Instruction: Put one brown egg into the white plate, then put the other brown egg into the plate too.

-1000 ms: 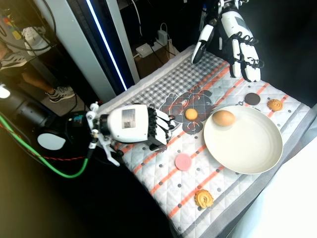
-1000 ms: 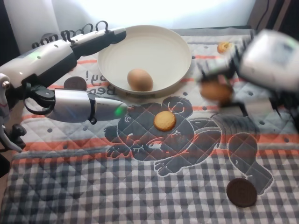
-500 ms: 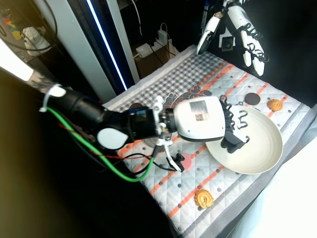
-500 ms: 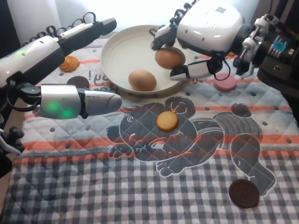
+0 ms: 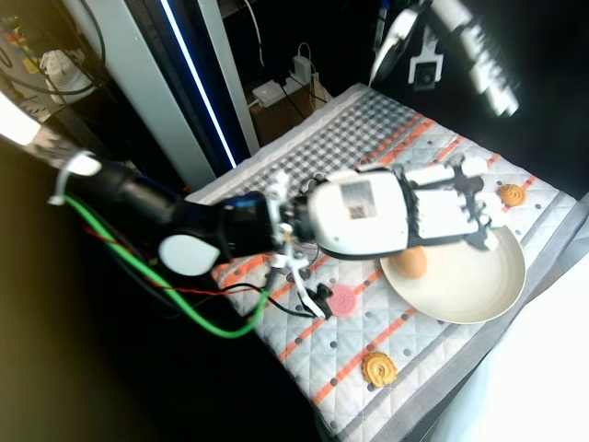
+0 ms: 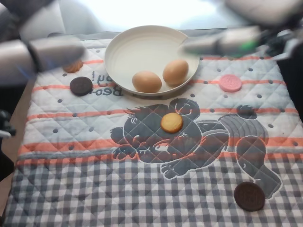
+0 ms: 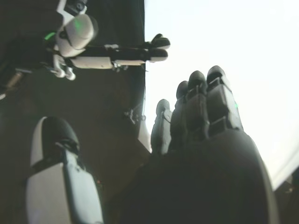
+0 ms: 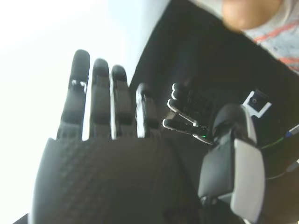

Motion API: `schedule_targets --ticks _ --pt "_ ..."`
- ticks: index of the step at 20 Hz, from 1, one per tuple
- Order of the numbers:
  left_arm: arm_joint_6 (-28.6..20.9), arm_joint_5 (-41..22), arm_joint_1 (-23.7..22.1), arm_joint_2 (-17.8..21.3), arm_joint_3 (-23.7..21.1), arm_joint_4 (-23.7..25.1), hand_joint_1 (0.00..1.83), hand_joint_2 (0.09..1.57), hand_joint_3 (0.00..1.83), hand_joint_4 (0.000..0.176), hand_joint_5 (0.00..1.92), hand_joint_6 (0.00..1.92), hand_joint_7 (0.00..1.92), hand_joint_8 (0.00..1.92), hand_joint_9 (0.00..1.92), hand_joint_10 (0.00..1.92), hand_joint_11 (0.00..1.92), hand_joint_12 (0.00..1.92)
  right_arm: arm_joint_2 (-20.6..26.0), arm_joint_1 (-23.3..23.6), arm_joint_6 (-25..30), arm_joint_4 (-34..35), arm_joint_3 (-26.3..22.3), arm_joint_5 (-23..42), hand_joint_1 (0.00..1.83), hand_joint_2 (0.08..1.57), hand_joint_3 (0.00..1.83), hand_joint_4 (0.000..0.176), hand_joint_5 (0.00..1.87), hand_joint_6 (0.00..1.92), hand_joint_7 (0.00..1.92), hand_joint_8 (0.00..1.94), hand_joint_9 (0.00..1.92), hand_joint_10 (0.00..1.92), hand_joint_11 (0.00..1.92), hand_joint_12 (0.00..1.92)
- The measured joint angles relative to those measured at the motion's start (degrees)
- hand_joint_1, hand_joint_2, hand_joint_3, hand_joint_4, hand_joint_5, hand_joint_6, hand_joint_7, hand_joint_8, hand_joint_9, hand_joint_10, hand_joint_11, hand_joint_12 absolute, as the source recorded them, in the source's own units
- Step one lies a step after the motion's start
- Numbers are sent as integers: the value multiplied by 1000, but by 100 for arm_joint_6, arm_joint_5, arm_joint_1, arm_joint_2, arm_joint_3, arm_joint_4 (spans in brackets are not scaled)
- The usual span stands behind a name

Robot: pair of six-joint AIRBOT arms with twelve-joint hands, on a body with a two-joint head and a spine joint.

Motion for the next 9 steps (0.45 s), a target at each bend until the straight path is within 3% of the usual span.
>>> schedule_targets --ticks 1,2,3,4,5,6,7,8,9 --pt "-439 -417 138 15 37 -28 610 836 0 176 96 11 129 13 93 11 0 0 269 -247 -7 450 -238 459 106 1016 10 165 0 0 209 2 140 4 0 21" --pt "-791 -802 299 13 42 -37 612 844 0 176 117 17 144 16 87 7 0 0 518 -586 -17 798 -529 837 139 1045 15 129 0 0 209 1 147 6 66 36" --pt "-1145 -1134 474 -22 42 -15 698 845 0 135 133 18 101 1 19 0 0 0 704 -925 -26 966 -809 1137 213 1030 2 157 39 12 265 17 182 16 16 14" --pt "-1475 -1408 621 -96 59 0 735 873 11 111 102 4 78 0 3 0 0 0 767 -1158 -24 1032 -1003 1373 249 1008 0 134 88 8 276 8 190 9 32 29" --pt "-1862 -1659 767 -186 120 96 770 873 10 133 61 0 85 4 0 0 0 0 769 -1349 -22 1062 -1143 1644 293 1021 4 105 112 10 290 9 217 16 61 46" --pt "-2184 -1884 885 -238 153 146 689 884 14 129 11 0 53 1 0 0 0 0 769 -1495 -20 1093 -1252 1908 371 1021 2 99 200 10 329 6 288 14 59 296" --pt "-2562 -2216 1034 -289 247 79 663 859 2 106 1 0 92 18 35 14 0 0 793 -1572 -20 1104 -1346 2190 388 1046 0 83 249 3 344 1 321 4 11 576" --pt "-2717 -2400 1097 -286 282 -76 643 852 0 102 0 0 97 16 34 12 0 0 833 -1572 -20 1176 -1388 2374 412 1038 0 81 274 4 361 4 335 4 1 685" --pt "-2835 -2664 1139 -286 295 -282 622 841 0 72 0 0 134 8 61 10 17 14 885 -1572 -20 1292 -1425 2616 419 1074 3 49 295 5 409 12 378 14 0 767"
